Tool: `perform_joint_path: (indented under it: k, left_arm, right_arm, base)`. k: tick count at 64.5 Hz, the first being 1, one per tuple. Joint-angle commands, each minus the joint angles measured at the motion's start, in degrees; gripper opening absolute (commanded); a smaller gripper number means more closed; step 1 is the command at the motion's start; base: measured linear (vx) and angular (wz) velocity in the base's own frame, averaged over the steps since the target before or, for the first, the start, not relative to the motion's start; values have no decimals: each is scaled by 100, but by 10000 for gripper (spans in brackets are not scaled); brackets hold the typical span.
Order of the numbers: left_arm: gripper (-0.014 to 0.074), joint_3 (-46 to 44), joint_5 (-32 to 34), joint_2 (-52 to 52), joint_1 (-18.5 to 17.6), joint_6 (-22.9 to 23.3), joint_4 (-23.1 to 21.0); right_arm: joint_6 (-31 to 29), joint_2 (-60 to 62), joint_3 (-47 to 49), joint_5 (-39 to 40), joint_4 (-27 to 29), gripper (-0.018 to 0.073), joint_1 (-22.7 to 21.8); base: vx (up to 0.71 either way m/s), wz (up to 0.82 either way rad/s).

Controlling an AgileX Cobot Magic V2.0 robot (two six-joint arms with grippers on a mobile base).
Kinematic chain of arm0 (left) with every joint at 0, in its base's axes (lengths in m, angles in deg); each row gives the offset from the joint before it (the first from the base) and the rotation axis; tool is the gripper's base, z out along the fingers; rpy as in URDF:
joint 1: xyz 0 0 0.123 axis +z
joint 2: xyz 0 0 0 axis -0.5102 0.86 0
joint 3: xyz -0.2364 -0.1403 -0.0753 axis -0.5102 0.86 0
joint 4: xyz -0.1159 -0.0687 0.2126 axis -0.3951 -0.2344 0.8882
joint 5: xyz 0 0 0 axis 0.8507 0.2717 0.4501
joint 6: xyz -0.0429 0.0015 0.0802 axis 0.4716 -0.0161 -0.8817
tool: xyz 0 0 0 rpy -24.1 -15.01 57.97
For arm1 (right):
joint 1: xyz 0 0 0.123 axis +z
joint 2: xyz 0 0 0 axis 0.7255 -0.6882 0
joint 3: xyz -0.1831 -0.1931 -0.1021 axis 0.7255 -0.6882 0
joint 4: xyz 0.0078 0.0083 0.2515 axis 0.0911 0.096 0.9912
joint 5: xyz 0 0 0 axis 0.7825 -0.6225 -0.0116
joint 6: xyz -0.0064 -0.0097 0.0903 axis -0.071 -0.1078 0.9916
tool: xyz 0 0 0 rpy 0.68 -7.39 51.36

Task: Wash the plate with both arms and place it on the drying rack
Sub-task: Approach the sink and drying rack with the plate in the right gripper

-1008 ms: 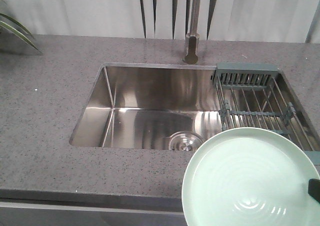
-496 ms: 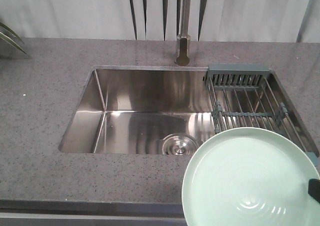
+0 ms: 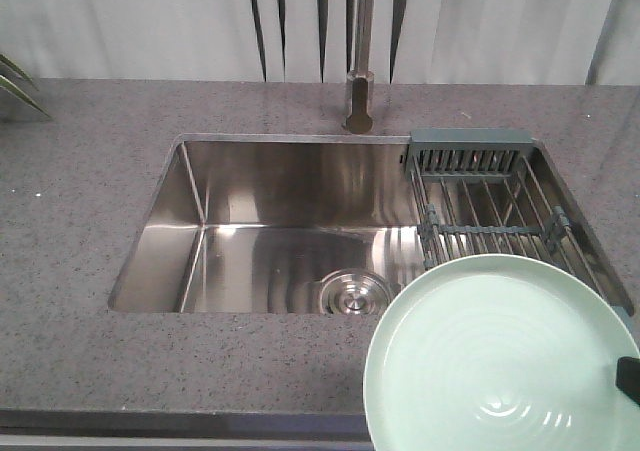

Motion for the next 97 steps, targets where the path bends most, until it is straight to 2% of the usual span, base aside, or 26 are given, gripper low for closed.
perform_joint_path:
  k: [1, 97]
  left_arm:
    - [-6, -124, 413, -87, -24, 34, -36]
    - [-6, -124, 413, -87, -24, 34, -36]
  right_arm:
    - [-13, -36, 147, 299, 220, -1, -38]
    - [-13, -36, 147, 299, 220, -1, -38]
  base:
    - [1, -2]
    - [2, -2]
